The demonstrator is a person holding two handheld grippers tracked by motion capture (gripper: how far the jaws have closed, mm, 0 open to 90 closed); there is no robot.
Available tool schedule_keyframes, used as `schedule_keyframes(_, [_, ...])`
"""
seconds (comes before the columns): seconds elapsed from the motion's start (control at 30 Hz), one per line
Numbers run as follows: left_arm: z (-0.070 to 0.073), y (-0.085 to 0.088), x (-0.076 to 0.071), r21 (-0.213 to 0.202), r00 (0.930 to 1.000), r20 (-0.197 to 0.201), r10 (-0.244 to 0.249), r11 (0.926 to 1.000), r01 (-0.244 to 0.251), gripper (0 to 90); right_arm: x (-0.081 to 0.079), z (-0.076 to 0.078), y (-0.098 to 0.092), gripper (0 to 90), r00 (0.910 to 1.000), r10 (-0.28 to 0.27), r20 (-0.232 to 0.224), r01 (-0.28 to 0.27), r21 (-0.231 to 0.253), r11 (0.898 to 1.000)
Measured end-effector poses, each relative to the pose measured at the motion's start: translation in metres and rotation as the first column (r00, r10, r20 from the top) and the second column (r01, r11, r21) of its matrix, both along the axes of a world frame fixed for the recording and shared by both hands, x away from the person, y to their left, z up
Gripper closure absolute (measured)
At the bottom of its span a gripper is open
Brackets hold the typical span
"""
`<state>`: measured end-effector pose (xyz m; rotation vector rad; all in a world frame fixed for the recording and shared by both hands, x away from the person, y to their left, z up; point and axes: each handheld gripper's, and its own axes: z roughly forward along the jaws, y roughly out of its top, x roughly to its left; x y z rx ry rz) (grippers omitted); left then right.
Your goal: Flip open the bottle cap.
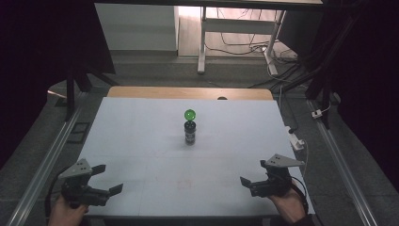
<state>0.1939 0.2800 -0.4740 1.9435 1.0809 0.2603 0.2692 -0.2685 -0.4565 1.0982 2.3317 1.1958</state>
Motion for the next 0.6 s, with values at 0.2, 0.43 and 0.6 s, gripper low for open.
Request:
schedule_keyframes(0.2, [-0.013,0.013,-0.014,0.025,0.9979,-0.032,0.056,0.9981,-0.056,0.0,-0.013,-0.006,-0.016,0.0,0.9986,-0.051,-0.014,0.051,-0.019,0.999])
schedule_keyframes(0.43, [-0.018,0.017,-0.019,0.102,0.9933,-0.048,0.105,0.9898,-0.099,0.0,-0.021,-0.015,-0.025,0.0,0.9946,-0.070,-0.077,0.066,-0.058,0.996])
schedule_keyframes(0.6, [-0.019,0.017,-0.017,0.100,0.9922,-0.062,0.109,0.9898,-0.102,0.0,-0.020,-0.016,-0.025,0.0,0.9938,-0.075,-0.081,0.070,-0.068,0.995])
